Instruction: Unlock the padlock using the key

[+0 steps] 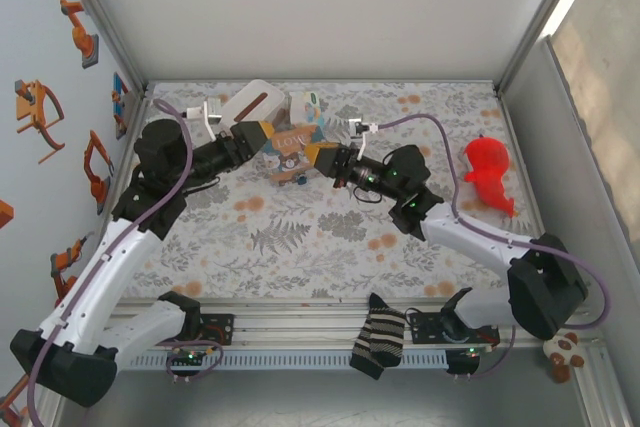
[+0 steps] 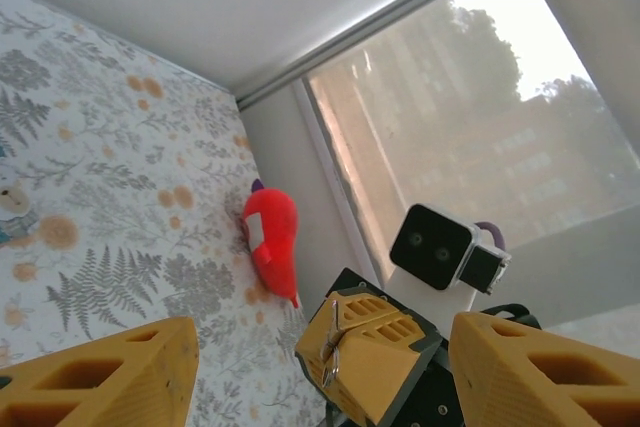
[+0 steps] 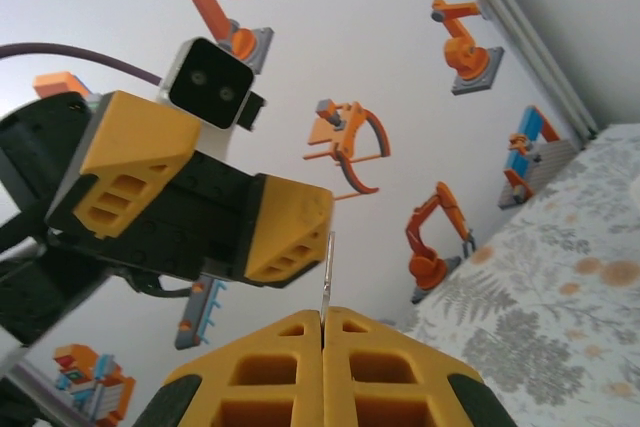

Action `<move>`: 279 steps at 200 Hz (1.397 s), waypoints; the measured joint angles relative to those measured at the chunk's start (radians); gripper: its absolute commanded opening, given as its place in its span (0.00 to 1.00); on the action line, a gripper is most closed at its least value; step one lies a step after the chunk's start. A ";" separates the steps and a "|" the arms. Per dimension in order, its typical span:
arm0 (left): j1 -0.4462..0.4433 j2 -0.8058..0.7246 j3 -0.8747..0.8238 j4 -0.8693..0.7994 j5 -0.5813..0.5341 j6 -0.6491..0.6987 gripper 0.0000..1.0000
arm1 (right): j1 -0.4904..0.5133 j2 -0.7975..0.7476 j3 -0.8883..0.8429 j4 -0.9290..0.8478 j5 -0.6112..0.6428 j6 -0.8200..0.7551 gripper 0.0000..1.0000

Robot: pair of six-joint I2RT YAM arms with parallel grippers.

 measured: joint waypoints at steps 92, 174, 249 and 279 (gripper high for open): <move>-0.086 0.066 0.001 0.090 0.024 -0.011 0.55 | 0.000 0.129 0.042 0.230 -0.038 0.225 0.00; -0.086 0.082 0.005 0.097 -0.004 -0.011 0.38 | 0.002 0.135 0.043 0.260 -0.041 0.258 0.00; -0.086 0.092 0.016 0.102 -0.004 -0.010 0.25 | 0.008 0.165 0.061 0.261 -0.044 0.266 0.00; -0.086 0.092 0.016 0.101 -0.006 -0.010 0.21 | 0.010 0.167 0.061 0.262 -0.044 0.273 0.00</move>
